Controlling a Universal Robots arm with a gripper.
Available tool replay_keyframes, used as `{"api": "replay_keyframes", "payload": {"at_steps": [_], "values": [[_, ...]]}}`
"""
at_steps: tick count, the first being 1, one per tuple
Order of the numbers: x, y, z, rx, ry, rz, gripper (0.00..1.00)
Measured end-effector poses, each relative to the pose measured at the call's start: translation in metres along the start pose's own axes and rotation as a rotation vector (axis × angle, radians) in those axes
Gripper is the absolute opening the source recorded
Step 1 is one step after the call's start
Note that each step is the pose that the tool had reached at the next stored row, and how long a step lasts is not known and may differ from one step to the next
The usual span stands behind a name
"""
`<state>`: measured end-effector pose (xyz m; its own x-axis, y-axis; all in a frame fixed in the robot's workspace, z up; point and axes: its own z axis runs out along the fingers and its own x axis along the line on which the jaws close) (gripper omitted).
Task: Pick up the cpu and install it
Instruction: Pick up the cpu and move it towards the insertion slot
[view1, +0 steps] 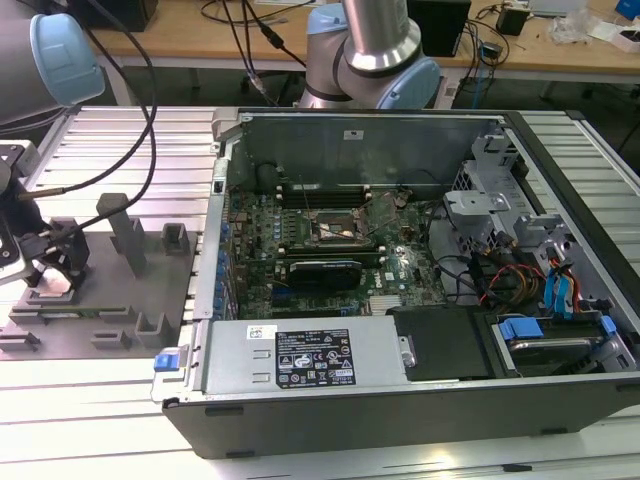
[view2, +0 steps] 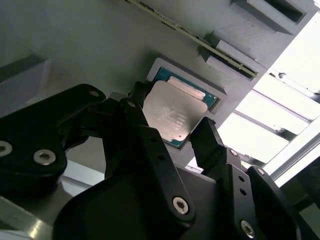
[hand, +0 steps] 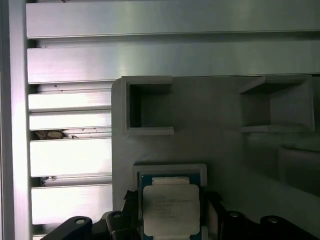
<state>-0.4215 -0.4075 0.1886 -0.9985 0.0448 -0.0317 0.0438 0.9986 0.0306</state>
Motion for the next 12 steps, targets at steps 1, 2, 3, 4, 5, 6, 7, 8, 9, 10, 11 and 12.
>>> {"api": "replay_keyframes", "payload": {"at_steps": [1,2,3,4,5,6,7,8,9,10,11,12], "values": [[0.0,0.0,0.0,-0.0001,0.0001,0.0,0.55],[0.0,0.0,0.0,-0.0001,0.0001,0.0,0.55],[0.0,0.0,0.0,-0.0001,0.0,0.0,0.55],[0.0,0.0,0.0,-0.0002,0.0,0.0,0.55],[0.0,0.0,0.0,-0.0002,0.0,0.0,0.55],[0.0,0.0,-0.0007,-0.0003,-0.0001,0.0,0.55],[-0.0001,0.0,-0.0021,-0.0002,0.0,0.0,0.55],[-0.0002,0.0001,-0.0036,-0.0002,0.0,0.0,0.55],[-0.0003,0.0002,-0.0067,-0.0002,0.0,0.0,0.55],[-0.0003,0.0003,-0.0088,-0.0002,0.0,0.0,0.55],[-0.0004,0.0003,-0.0109,-0.0001,0.0001,0.0,0.55],[-0.0005,0.0004,-0.013,-0.0001,0.0,0.0,0.55]]}}
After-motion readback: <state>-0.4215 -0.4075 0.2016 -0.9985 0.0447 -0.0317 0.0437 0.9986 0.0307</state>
